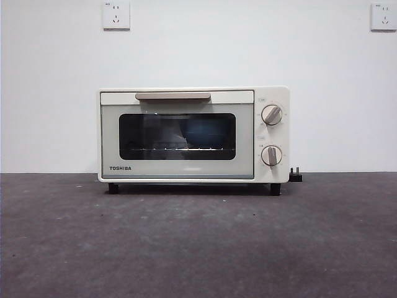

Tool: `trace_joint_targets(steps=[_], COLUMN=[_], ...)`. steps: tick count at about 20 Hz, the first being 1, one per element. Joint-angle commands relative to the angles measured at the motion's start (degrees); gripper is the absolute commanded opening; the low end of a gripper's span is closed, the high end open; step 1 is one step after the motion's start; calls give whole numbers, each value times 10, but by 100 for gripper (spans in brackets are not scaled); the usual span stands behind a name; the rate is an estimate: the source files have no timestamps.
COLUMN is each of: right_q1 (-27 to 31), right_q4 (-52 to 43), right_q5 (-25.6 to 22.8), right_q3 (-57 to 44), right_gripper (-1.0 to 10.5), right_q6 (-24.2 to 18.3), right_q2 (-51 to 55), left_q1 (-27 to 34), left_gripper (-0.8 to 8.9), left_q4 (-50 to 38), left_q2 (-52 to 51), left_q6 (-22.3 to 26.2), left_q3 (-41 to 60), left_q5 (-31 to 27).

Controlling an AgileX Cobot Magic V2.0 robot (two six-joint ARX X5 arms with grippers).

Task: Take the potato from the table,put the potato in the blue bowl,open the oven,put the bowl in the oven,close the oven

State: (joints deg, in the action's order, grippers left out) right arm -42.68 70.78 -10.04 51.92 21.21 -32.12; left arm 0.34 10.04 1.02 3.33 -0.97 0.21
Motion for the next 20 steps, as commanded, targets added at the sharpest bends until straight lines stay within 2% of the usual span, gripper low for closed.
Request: trace_joint_targets(steps=[1, 3, 4, 7, 8, 11, 13, 16, 18, 20], right_q1=[1, 16, 26, 94, 124, 229, 289, 355, 378, 386], right_q4=[-2, 0, -2, -27, -57, -207, -298, -408, -516, -586], right_q5=[-1, -15, -28, -94, -107, -110, -87, 10, 74, 92], right_q3=[-4, -4, -4, -5, -7, -52, -109, -216, -294, -338], right_gripper=[-11, 0, 1, 2, 2, 2, 1, 1, 1, 1], right_q6=[0, -14, -41, -59, -73, -160, -176, -173, -174, -174], right_q2=[0, 13, 16, 53, 68, 110, 133, 162, 179, 193], left_q1=[2, 2, 2, 2, 2, 2, 2, 2, 2, 2], left_gripper=[-4, -4, -4, -4, -4, -4, -4, -4, -4, -4], left_q4=[-6, -6, -6, -6, -6, -6, -6, -6, -6, -6], left_q2=[0, 1, 1, 1, 1, 1, 1, 1, 1, 1], left_q6=[-6, -6, -6, -6, -6, -6, -6, -6, -6, -6], left_q3=[5, 5, 5, 5, 5, 5, 5, 5, 5, 5], left_q5=[2, 2, 2, 2, 2, 2, 2, 2, 2, 2])
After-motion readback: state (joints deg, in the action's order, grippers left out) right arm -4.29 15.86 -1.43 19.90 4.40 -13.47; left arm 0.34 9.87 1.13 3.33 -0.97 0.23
